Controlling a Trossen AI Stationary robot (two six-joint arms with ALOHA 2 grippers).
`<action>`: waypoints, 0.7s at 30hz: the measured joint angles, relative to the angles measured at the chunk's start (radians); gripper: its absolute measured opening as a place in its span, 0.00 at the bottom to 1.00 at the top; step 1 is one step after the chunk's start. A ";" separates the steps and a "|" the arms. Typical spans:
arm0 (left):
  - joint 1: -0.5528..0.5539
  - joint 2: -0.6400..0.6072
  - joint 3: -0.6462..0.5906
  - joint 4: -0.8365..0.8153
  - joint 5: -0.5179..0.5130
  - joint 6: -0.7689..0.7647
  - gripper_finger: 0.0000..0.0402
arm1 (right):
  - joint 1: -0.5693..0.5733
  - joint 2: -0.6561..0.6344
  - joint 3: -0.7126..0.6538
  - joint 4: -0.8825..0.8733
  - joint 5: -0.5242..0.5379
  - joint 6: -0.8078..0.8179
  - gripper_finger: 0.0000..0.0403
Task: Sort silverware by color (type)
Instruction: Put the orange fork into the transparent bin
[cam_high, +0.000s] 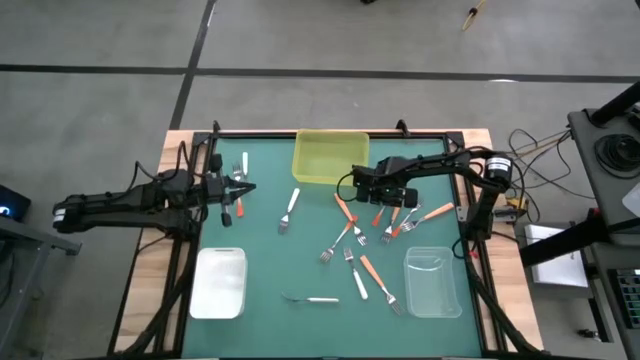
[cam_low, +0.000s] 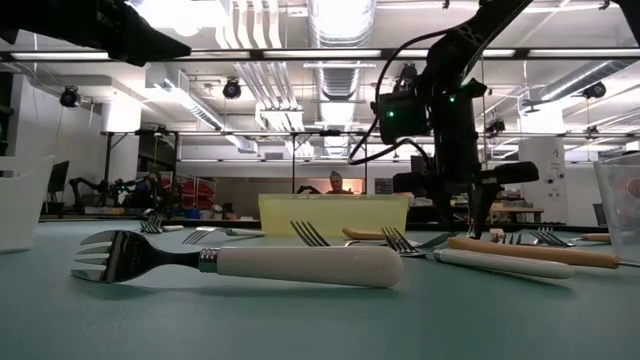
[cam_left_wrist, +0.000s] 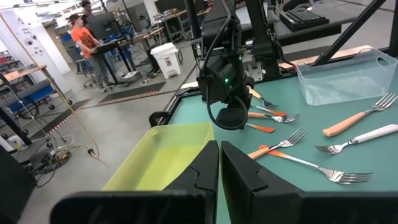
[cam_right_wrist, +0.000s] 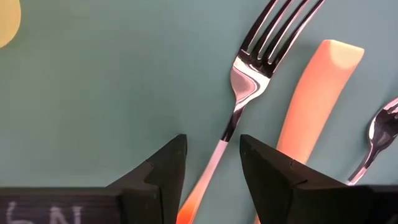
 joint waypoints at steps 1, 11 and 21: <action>0.000 0.000 0.000 0.000 0.000 0.000 0.00 | 0.000 0.000 0.000 0.001 0.000 0.001 0.36; 0.000 0.000 0.000 0.000 0.000 0.000 0.00 | 0.000 0.001 0.000 0.022 0.000 0.017 0.14; 0.000 0.000 0.000 0.000 0.000 0.000 0.00 | 0.000 0.001 0.000 0.036 0.000 0.046 0.03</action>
